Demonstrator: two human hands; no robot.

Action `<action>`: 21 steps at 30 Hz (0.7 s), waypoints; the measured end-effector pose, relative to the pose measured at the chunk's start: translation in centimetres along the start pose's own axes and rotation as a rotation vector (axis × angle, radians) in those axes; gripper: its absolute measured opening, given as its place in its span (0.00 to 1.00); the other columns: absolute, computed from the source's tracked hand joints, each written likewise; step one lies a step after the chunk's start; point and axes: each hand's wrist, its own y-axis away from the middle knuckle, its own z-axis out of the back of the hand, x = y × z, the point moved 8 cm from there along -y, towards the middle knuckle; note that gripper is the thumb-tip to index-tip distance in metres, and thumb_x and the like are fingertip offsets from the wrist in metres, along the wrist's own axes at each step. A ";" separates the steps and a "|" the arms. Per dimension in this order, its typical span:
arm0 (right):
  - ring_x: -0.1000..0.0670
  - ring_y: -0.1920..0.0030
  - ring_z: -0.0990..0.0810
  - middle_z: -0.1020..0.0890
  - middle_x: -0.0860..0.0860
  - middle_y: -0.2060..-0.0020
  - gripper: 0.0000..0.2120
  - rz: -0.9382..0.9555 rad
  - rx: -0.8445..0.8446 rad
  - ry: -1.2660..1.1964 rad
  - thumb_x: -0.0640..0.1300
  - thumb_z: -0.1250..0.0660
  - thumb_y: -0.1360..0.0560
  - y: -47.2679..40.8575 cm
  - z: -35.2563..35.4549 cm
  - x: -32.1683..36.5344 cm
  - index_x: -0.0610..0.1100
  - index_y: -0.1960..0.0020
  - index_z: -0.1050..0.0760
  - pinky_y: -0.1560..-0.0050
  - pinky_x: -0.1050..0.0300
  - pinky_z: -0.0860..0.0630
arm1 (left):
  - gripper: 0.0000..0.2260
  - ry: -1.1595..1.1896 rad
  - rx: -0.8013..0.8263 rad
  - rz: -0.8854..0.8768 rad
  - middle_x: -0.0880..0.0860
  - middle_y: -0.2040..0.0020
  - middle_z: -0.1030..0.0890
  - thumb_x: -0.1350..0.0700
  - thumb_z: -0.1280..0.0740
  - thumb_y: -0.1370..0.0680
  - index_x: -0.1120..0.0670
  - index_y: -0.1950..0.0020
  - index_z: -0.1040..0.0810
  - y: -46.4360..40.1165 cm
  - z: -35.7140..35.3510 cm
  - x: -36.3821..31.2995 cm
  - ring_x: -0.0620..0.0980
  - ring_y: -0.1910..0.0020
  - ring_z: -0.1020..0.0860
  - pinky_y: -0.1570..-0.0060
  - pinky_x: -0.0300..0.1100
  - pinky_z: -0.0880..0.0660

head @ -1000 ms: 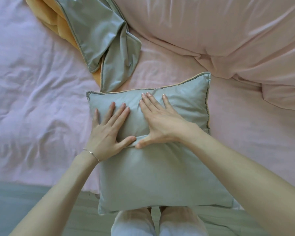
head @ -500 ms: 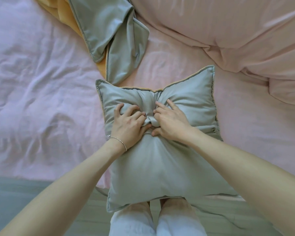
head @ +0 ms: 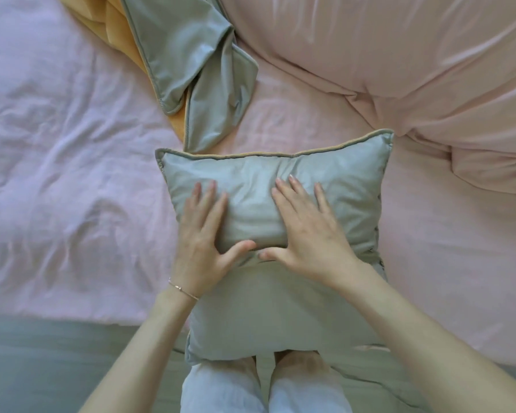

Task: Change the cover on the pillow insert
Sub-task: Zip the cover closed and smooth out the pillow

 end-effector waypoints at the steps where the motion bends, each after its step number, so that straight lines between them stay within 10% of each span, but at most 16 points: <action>1: 0.43 0.27 0.41 0.37 0.41 0.28 0.49 0.033 0.005 0.042 0.61 0.27 0.39 -0.7 0.2 0.9 0.35 0.28 0.40 0.29 0.42 0.51 | 0.36 0.055 0.011 0.088 0.57 0.29 0.39 0.37 0.39 0.26 0.63 0.30 0.37 0.1 0.3 1.2 0.53 0.27 0.45 0.29 0.47 0.47; 8: 0.47 0.26 0.64 0.61 0.45 0.25 0.54 0.288 0.345 0.196 0.65 0.35 0.33 -4.7 -2.8 4.1 0.43 0.25 0.66 0.29 0.46 0.66 | 0.43 -0.033 0.225 0.039 0.57 0.28 0.42 0.31 0.47 0.27 0.66 0.28 0.42 0.3 -0.4 4.5 0.50 0.27 0.46 0.28 0.41 0.50; 16: 0.50 0.27 0.46 0.33 0.49 0.31 0.36 0.250 0.435 0.194 0.62 0.35 0.30 -4.3 -6.8 4.0 0.42 0.30 0.36 0.28 0.48 0.61 | 0.23 -0.273 0.251 -0.117 0.55 0.43 0.19 0.44 0.41 0.28 0.59 0.45 0.20 0.9 -2.8 3.6 0.52 0.39 0.29 0.42 0.45 0.38; 21: 0.46 0.56 0.19 0.18 0.49 0.65 0.12 0.257 0.036 0.008 0.51 0.29 0.35 -3.7 -4.9 2.9 0.42 0.64 0.19 0.37 0.51 0.40 | 0.17 -0.200 0.038 -0.165 0.52 0.63 0.18 0.52 0.44 0.21 0.58 0.62 0.20 0.7 -2.1 2.2 0.50 0.54 0.27 0.55 0.43 0.34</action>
